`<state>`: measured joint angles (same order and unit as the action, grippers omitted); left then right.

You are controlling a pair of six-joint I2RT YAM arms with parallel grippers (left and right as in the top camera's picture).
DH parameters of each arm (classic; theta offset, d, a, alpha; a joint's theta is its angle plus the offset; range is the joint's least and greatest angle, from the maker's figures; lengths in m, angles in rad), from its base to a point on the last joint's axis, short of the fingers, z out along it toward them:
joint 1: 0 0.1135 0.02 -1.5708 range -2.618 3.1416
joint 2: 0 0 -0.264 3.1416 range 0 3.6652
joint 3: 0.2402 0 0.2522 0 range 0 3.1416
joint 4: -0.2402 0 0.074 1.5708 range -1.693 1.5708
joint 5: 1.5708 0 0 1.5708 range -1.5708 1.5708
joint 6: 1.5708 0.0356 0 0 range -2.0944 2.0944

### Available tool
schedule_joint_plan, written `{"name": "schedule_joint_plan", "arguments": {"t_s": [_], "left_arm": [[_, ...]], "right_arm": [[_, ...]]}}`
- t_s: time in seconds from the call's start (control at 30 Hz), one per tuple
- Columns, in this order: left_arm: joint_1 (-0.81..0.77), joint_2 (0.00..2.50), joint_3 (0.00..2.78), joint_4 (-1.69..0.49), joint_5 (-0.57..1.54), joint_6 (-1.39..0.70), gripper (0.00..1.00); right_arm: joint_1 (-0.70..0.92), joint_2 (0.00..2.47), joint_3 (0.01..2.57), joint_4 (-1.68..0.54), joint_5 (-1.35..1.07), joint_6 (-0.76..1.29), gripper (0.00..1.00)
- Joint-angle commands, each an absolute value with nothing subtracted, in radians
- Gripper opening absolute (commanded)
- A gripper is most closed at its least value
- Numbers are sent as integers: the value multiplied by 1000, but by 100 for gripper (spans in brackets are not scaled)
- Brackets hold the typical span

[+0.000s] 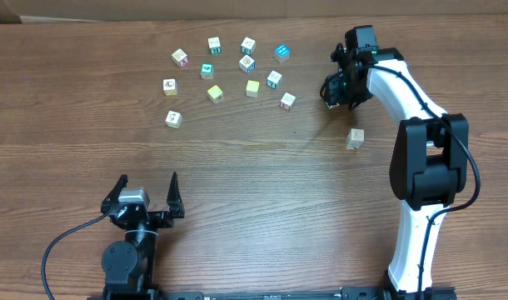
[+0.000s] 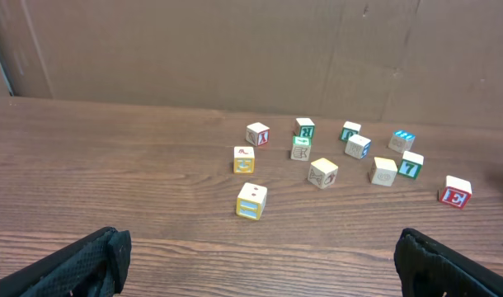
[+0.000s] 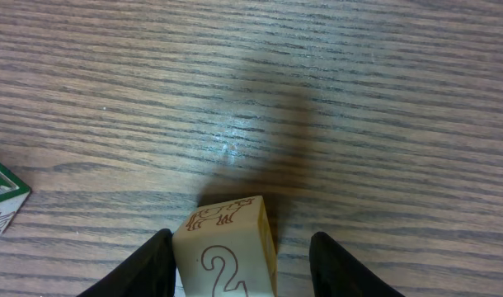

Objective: Form a tower
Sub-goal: 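Move the right gripper to the 2 block and grasp it, then lift the 2 block with the right gripper and carry it over the stack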

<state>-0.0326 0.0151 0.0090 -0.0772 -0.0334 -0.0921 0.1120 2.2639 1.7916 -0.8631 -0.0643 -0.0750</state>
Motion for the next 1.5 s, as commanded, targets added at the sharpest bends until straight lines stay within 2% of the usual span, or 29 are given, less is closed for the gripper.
{"name": "schedule_joint_plan", "arguments": {"t_s": [0.0,0.13,0.27,0.4,0.67,1.17,1.47], "left_arm": [[-36,6,5,-75,-32,-64,100],[-36,6,5,-75,-32,-64,100],[-36,6,5,-74,-32,-64,100],[-36,6,5,-75,-32,-63,100],[-36,6,5,-74,-32,-64,100],[-36,6,5,-75,-32,-64,100],[-36,6,5,-74,-32,-64,100]], "right_arm": [[112,2271,1791,-857,-73,-81,49],[112,2271,1791,-854,-73,-80,42],[112,2270,1791,-854,-77,-80,31],[112,2263,1803,-871,-96,-79,25],[111,2188,1865,-958,-96,-76,25],[111,1848,1887,-1225,-88,6,24],[110,1813,1886,-1332,-88,53,24]]}}
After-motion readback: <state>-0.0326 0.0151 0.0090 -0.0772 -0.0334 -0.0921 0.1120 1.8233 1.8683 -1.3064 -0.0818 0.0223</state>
